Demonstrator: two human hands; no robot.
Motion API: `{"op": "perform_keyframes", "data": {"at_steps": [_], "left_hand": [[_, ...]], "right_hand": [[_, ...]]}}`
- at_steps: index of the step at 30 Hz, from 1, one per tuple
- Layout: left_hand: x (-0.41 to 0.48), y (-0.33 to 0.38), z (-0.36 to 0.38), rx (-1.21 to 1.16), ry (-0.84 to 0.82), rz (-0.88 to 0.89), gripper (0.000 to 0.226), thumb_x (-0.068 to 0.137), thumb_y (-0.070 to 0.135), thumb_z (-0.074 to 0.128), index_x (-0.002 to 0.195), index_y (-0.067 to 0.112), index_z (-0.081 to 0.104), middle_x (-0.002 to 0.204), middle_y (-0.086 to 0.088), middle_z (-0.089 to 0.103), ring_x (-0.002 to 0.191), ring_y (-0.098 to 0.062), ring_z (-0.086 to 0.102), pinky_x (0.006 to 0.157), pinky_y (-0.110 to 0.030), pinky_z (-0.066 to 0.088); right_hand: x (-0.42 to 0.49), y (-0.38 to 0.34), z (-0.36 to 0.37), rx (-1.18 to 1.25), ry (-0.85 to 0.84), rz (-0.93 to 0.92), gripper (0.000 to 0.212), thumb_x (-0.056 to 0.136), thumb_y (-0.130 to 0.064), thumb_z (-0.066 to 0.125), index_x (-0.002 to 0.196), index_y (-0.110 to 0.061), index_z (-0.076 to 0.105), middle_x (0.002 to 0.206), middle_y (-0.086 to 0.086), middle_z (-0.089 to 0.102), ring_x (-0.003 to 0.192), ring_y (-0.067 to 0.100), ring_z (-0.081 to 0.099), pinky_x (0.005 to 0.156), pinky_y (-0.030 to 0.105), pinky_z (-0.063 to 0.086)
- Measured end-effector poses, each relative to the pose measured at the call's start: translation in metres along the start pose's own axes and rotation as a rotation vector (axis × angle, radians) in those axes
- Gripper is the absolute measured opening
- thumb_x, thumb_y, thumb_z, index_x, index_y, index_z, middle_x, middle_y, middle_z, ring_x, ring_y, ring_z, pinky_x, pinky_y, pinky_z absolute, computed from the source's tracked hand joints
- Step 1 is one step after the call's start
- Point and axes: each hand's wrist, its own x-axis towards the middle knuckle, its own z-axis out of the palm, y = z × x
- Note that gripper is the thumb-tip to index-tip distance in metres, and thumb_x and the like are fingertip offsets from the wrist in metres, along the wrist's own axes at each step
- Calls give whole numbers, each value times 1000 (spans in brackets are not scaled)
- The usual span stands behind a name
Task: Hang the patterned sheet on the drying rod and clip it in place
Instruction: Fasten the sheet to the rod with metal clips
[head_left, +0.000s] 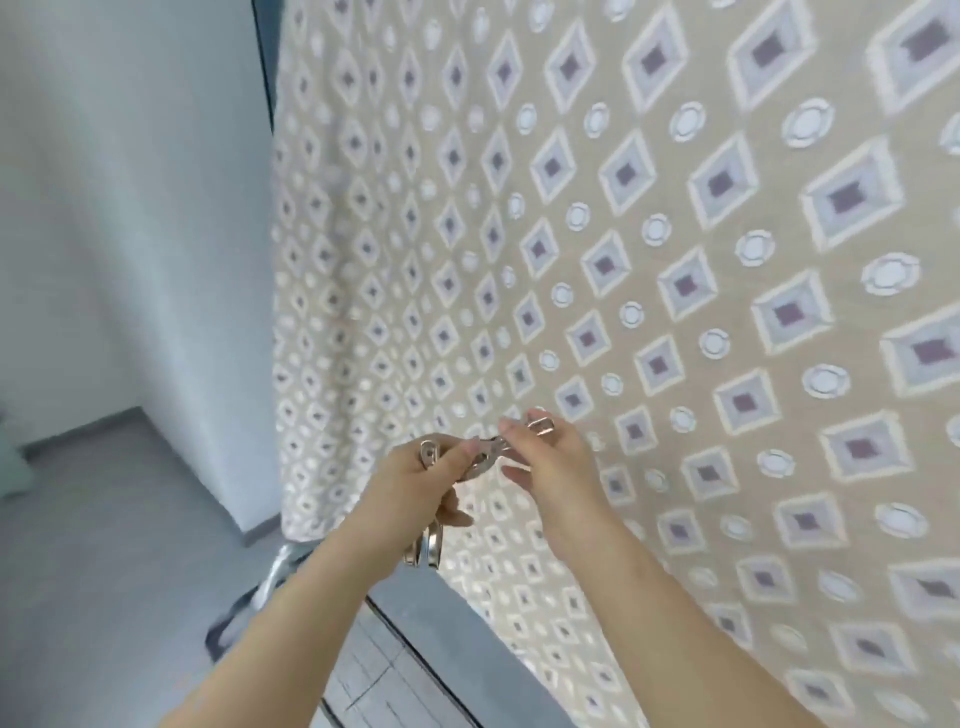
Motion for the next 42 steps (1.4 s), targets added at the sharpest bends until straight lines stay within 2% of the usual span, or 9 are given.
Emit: {"op": "perform_keyframes", "data": {"at_steps": [5,10,14,19,24,32,35,39,42], "left_hand": [[19,13,-70,147,179,39,10,90,31,58,85,28,66,61,0,44,45,-11,40,43,-19,38],[81,42,-121,32,342,124,22,85,36,63,105,26,62,67,6,44,54,-8,44,52,-21,39],[134,65,-156,44,280,145,36,81,34,68,114,22,60,76,5,45,53,-5,43,55,-21,38],[178,68,-222,126,295,154,18,77,31,73,93,25,67,90,1,52,41,-1,39,45,-14,35],[220,66,-298,168,316,161,22,80,30,70,97,16,69,85,-1,52,41,-7,35,35,-14,30],[299,94,-386,195,141,290,17,75,30,74,87,36,64,92,11,50,64,-1,45,60,-17,36],[325,98,-394,247,75,332,27,71,27,78,89,39,62,96,13,49,70,1,45,63,-15,36],[354,102,-396,266,50,296,33,70,31,78,99,35,62,94,16,49,76,-2,44,66,-16,39],[371,114,-398,282,30,313,20,73,33,76,87,35,63,81,17,49,69,-2,43,55,-11,36]], "right_hand": [[36,-12,77,109,-192,-46,10,83,-6,67,92,-8,61,78,4,66,73,16,64,71,24,53],[88,-34,129,-144,-277,-200,16,81,-14,71,88,-21,57,81,0,64,61,11,64,57,29,46],[138,-43,173,-455,-281,-389,17,78,-17,73,78,-15,56,62,-9,45,53,9,47,53,24,44],[184,-35,249,-797,-293,-580,18,83,-29,64,78,-16,53,61,-7,48,59,14,46,59,32,41],[226,-22,325,-850,-289,-558,18,86,-28,60,77,-17,50,61,-9,47,56,9,45,50,19,34],[285,-33,413,-905,-232,-615,21,86,-21,57,68,-12,52,57,-7,42,55,12,41,53,24,33],[306,-38,422,-991,-154,-618,32,85,-15,53,58,-17,35,54,-5,38,52,12,37,48,23,27],[328,-46,427,-1099,-85,-636,24,83,-14,51,62,-15,39,58,0,43,63,23,43,54,32,35],[338,-61,427,-1068,-92,-672,30,83,-14,54,58,-20,38,57,-3,43,60,19,44,57,32,37]]}}
